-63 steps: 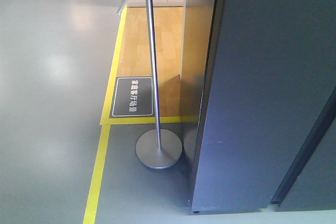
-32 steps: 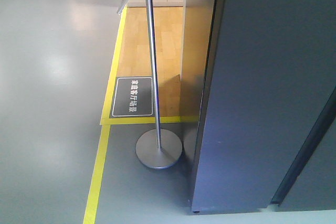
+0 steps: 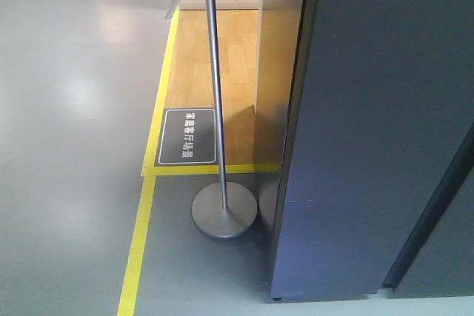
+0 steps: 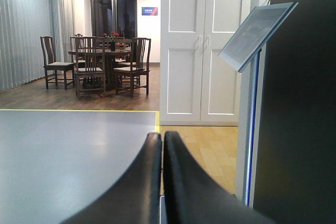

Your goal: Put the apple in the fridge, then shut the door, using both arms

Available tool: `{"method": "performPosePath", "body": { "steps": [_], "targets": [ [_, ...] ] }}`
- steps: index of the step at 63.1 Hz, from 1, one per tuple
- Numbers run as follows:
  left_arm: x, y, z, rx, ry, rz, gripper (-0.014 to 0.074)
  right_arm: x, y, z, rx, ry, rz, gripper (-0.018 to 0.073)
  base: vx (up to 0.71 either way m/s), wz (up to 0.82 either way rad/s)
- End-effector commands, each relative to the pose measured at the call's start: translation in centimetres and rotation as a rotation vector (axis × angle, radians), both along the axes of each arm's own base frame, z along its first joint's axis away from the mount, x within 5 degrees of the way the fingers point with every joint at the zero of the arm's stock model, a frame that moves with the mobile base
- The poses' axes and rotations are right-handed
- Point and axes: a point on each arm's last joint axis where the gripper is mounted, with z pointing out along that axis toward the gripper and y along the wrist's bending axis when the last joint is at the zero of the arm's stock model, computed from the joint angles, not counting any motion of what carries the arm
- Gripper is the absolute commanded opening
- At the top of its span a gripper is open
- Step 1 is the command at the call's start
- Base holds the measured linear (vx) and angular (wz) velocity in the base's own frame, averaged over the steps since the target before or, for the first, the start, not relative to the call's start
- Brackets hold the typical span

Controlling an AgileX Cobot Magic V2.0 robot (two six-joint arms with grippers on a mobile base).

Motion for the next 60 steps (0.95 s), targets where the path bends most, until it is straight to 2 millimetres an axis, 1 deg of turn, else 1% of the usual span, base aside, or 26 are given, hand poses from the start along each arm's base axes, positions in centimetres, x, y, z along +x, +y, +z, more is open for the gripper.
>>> {"method": "performPosePath", "body": {
  "steps": [1, 60],
  "targets": [
    [-0.10, 0.04, -0.18, -0.018, -0.063, 0.002, -0.0006, -0.14, -0.02, 0.34, -0.002, -0.088, -0.005, -0.0004, 0.00, 0.00],
    [-0.10, 0.04, -0.18, -0.018, -0.063, 0.002, -0.0006, -0.12, -0.03, 0.36, 0.005, -0.086, -0.007, -0.0004, 0.00, 0.00]
  ]
}}
